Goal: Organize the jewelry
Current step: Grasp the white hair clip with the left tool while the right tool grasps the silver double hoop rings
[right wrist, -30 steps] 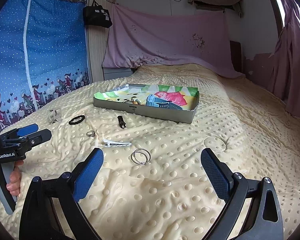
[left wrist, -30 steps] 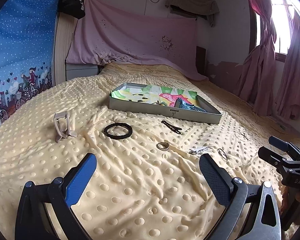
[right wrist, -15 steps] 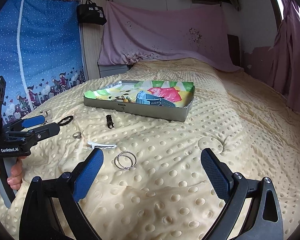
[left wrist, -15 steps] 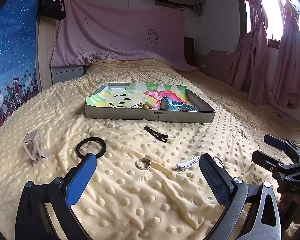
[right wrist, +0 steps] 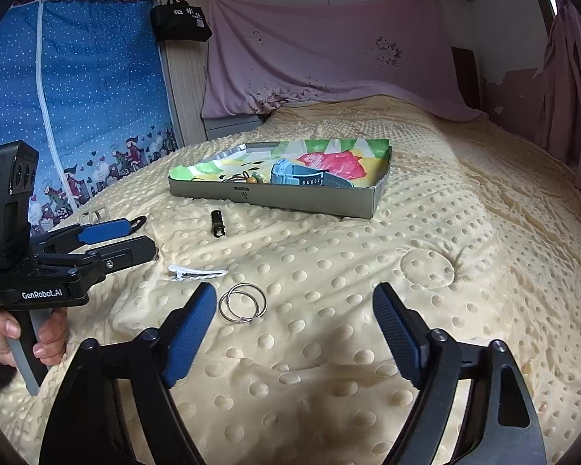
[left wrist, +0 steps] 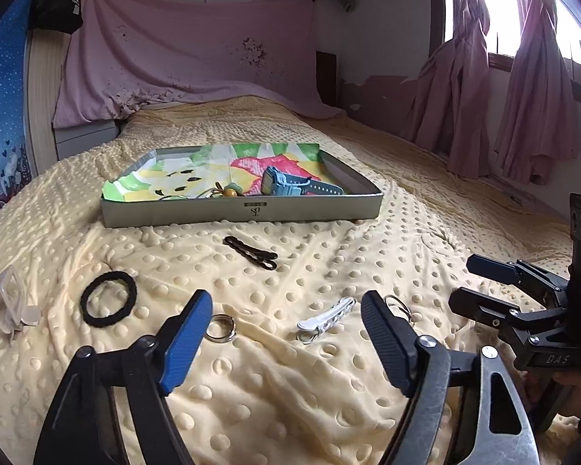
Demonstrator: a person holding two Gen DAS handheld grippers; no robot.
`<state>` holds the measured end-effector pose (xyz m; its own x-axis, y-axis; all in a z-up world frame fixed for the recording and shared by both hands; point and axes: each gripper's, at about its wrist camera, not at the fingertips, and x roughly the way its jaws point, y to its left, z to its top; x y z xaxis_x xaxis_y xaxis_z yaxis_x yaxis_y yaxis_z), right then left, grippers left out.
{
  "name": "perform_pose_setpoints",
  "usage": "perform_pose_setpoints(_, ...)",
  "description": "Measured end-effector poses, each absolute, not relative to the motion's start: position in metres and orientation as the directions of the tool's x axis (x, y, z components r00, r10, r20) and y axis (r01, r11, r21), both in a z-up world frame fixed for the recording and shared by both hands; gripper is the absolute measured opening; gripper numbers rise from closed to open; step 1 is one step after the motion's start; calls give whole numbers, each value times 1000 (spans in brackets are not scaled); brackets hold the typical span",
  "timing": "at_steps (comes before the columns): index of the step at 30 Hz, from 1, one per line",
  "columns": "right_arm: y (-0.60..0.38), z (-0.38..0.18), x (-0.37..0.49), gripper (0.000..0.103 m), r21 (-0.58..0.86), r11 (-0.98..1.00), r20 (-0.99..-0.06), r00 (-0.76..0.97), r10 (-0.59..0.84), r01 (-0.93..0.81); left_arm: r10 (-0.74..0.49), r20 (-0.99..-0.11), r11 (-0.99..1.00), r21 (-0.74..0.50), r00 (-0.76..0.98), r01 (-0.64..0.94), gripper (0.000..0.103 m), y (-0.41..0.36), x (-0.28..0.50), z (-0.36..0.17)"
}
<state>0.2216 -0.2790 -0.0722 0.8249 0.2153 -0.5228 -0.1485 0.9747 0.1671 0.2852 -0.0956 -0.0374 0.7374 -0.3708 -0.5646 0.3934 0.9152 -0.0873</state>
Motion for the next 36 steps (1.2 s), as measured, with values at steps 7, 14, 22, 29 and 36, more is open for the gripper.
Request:
perform_pose_setpoints(7, -274, -86, 233, 65, 204, 958, -560, 779, 281, -199, -421, -622, 886, -127, 661, 445, 45, -102, 295, -54)
perform_pose_setpoints(14, -267, -94, 241, 58, 213, 947, -587, 744, 319, -238, -447, -662, 869, -162, 602, 468, 33, -106, 304, -65)
perform_pose_setpoints(22, -256, -97, 252, 58, 203, 939, -612, 712, 344, -279, -475, -685, 852, -202, 552, 483, 25, -107, 316, -72)
perform_pose_setpoints(29, -250, -99, 263, 48, 201, 935, -628, 694, 351, -291, -496, -684, 841, -225, 534, 493, 16, -107, 318, -74)
perform_pose_setpoints(36, -249, -100, 261, 27, 200, 933, -628, 692, 357, -300, -509, -675, 833, -231, 534, 502, 16, -108, 317, -72)
